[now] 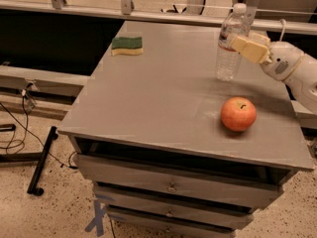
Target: Place water bottle upright
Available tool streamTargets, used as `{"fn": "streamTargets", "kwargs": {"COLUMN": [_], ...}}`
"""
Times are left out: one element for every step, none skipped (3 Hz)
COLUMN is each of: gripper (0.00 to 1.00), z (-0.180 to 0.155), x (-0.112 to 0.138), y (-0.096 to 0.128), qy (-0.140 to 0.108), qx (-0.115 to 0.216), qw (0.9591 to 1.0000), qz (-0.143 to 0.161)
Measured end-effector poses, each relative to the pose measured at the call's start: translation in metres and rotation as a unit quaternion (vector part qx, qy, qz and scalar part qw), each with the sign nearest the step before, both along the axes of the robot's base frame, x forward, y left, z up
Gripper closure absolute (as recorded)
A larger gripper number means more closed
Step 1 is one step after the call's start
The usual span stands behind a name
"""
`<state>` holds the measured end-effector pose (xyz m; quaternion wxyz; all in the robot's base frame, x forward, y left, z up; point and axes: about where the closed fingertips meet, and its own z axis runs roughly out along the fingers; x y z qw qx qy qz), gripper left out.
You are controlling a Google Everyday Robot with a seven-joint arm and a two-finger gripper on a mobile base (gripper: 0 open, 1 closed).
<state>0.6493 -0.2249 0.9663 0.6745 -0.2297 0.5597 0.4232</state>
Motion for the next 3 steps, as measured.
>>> {"fn": "streamTargets", "kwargs": {"gripper": [1.00, 1.00, 1.00], "z": [-0.012, -0.016, -0.021], "x": [0.003, 0.003, 0.001], "y": [-0.012, -0.023, -0.030], "qy": [0.012, 0.019, 0.026], "qx": [0.018, 0.021, 0.028], "qw": [0.9997, 0.9995, 0.9992], "qz": [-0.006, -0.011, -0.015]}}
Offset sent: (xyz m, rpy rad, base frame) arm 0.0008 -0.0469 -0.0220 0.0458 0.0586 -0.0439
